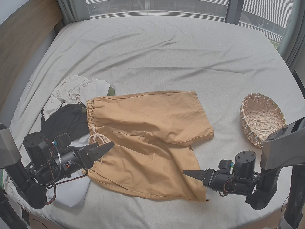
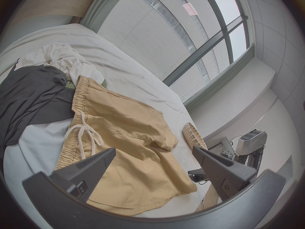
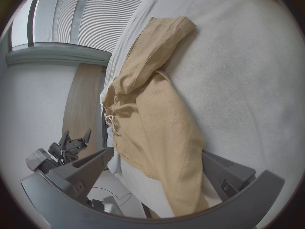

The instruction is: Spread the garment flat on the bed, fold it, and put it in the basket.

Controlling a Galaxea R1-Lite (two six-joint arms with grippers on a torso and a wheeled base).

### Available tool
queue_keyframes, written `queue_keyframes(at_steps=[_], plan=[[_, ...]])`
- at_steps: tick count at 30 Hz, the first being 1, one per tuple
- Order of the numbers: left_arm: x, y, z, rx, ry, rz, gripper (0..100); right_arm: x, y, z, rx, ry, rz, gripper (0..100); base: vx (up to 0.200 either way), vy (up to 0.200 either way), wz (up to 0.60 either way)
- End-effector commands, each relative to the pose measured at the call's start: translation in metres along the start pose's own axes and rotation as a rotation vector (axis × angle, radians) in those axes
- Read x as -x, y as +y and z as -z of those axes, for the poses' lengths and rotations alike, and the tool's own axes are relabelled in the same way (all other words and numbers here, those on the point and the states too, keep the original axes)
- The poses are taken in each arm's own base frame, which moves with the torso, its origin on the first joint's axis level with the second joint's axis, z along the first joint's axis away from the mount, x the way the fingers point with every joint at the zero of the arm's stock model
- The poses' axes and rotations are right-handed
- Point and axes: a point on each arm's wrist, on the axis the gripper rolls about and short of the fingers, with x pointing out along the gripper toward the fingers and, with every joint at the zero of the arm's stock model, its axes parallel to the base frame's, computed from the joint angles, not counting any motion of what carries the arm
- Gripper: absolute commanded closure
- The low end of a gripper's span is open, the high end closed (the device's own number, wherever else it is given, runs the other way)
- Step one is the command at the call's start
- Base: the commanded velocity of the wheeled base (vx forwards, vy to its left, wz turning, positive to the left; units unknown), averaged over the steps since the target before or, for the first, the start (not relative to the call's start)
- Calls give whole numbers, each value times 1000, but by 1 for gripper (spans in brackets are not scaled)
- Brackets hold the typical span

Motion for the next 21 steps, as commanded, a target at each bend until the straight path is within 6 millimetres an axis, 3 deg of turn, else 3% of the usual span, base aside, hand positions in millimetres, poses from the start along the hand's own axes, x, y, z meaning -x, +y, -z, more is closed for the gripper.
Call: queue_keyframes(at_steps=[1, 11, 21], plan=[[0, 1, 0, -2, 0, -4, 0, -13, 8, -4, -15, -12, -48, 0, 0, 0, 0], [0, 1, 0, -3, 0, -2, 0, -26, 4, -39, -8, -224, -24, 0, 0, 0, 0], [1, 1, 1, 0, 2, -6, 0, -5, 21, -61, -1, -329, -68, 0, 0, 0, 0]])
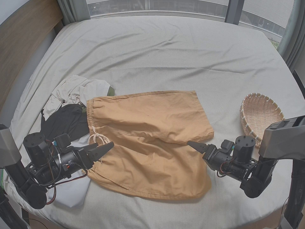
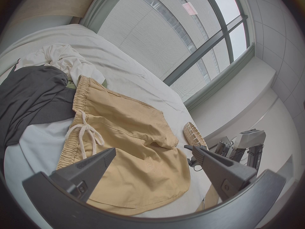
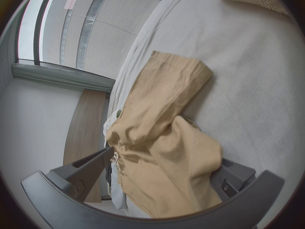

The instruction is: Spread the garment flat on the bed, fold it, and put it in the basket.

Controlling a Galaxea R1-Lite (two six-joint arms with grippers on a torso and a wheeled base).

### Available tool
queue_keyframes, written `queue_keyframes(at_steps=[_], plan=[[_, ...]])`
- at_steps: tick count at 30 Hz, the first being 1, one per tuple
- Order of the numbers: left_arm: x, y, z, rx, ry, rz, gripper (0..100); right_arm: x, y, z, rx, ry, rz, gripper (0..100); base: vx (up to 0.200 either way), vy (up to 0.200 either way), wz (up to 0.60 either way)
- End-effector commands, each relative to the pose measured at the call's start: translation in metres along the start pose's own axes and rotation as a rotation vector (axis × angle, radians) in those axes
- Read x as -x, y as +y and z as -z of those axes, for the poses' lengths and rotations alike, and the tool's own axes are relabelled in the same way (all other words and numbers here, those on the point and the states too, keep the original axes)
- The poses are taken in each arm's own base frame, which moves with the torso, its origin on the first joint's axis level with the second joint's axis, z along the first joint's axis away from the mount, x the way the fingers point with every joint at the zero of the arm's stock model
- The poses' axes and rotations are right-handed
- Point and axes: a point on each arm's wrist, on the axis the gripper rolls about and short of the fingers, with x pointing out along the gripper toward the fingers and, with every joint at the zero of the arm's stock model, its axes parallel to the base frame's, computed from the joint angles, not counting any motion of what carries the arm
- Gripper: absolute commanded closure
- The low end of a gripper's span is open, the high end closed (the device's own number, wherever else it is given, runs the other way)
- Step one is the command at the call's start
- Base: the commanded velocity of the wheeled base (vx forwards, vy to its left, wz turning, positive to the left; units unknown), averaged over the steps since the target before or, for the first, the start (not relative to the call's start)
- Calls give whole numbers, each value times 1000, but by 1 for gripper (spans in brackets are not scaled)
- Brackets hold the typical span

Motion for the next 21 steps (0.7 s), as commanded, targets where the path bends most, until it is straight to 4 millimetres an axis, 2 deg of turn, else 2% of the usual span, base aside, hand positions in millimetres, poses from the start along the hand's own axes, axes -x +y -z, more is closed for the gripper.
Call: queue_keyframes(at_steps=[1, 12, 21], plan=[[1, 0, 0, 1, 0, -2, 0, 10, 14, -14, 9, -52, -41, 0, 0, 0, 0], [2, 1, 0, 2, -1, -6, 0, 27, 28, -31, 22, -124, -66, 0, 0, 0, 0], [3, 0, 0, 1, -3, -4, 0, 44, 24, -36, 37, -145, -29, 0, 0, 0, 0]])
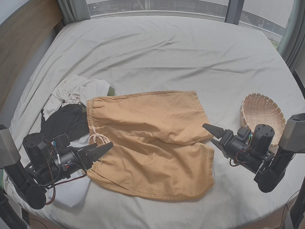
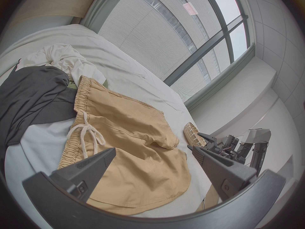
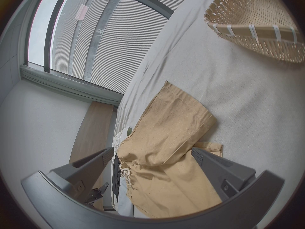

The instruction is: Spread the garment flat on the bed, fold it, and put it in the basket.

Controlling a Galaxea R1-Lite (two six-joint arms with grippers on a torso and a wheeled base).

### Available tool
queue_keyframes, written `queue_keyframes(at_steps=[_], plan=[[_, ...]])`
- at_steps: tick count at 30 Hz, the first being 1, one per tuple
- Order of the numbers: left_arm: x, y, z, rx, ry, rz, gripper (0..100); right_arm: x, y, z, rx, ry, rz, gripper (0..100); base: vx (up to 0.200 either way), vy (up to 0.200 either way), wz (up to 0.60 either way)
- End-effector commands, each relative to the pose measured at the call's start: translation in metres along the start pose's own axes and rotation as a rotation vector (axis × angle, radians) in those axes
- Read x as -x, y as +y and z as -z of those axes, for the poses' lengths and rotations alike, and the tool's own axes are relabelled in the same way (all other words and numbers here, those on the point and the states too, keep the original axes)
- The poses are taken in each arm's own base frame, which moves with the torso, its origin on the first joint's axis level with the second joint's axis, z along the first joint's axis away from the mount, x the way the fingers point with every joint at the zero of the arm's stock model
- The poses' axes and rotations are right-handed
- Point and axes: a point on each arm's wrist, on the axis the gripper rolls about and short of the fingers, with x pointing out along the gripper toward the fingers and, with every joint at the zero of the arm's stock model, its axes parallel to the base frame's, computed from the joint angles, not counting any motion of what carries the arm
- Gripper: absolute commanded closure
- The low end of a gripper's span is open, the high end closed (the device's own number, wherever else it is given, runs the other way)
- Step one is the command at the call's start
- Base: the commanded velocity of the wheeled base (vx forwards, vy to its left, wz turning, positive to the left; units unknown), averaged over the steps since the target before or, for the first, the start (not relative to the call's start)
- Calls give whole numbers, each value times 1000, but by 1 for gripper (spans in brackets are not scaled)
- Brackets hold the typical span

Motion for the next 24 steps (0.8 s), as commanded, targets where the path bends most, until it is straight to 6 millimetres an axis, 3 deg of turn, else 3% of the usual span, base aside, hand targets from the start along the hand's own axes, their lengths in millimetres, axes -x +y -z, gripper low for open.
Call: queue_keyframes(at_steps=[1, 8, 12, 24], plan=[[1, -1, 0, 0, -1, 1, 0, 9, 0, -3, 7, -8, 15, 0, 0, 0, 0], [2, 0, 1, 3, 5, -2, 0, 8, -24, -3, -5, -34, 123, 0, 0, 0, 0], [2, 0, 2, 5, 10, -3, 0, 1, -47, 10, -32, 7, 200, 0, 0, 0, 0], [4, 1, 4, 11, 17, -10, 0, -17, -65, 18, -252, 10, 222, 0, 0, 0, 0]])
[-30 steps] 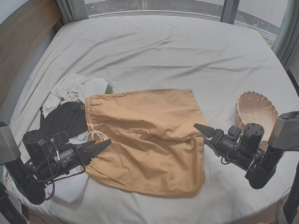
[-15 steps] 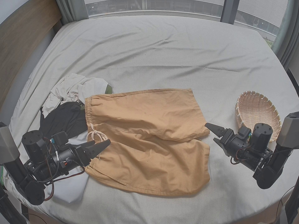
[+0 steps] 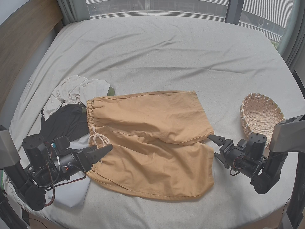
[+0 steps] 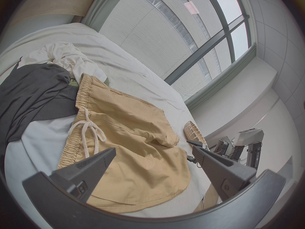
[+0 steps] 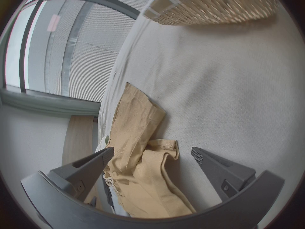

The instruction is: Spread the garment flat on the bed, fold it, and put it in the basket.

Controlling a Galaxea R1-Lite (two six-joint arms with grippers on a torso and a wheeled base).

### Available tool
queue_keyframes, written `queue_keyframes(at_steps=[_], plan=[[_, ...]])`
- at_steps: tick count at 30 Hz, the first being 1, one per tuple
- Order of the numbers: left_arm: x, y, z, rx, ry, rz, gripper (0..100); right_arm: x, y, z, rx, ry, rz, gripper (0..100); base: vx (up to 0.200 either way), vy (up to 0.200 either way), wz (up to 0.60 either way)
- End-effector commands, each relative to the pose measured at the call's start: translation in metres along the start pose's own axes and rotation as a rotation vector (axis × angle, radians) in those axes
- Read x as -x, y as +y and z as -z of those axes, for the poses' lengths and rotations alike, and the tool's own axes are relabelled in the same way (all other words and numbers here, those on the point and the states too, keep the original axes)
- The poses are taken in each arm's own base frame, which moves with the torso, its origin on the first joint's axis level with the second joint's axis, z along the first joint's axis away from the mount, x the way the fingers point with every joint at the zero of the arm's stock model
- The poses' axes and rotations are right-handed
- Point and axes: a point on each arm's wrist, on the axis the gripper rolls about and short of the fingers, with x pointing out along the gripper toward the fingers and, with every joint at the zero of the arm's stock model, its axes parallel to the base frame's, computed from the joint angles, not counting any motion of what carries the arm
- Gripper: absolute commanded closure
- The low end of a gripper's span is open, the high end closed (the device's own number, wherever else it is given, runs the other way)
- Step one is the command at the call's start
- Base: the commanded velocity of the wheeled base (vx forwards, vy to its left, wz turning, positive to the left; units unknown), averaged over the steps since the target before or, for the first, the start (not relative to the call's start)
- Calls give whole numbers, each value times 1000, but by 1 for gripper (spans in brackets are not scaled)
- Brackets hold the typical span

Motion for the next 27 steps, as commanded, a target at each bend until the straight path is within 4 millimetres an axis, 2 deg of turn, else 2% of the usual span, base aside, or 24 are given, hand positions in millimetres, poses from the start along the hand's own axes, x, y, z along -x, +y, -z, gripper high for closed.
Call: queue_keyframes(at_steps=[1, 13, 14, 27], plan=[[0, 1, 1, 3, 3, -3, 0, -10, -15, 6, -18, 23, 41, 0, 0, 0, 0], [2, 0, 2, 2, 6, -3, 0, -29, -17, 4, -40, 3, 13, 0, 0, 0, 0], [2, 0, 1, 3, 5, -4, 0, -29, -17, 4, -43, 3, 13, 100, 0, 0, 0], [3, 0, 3, 5, 10, -7, 0, -29, -17, -2, -52, -12, 6, 100, 0, 0, 0]])
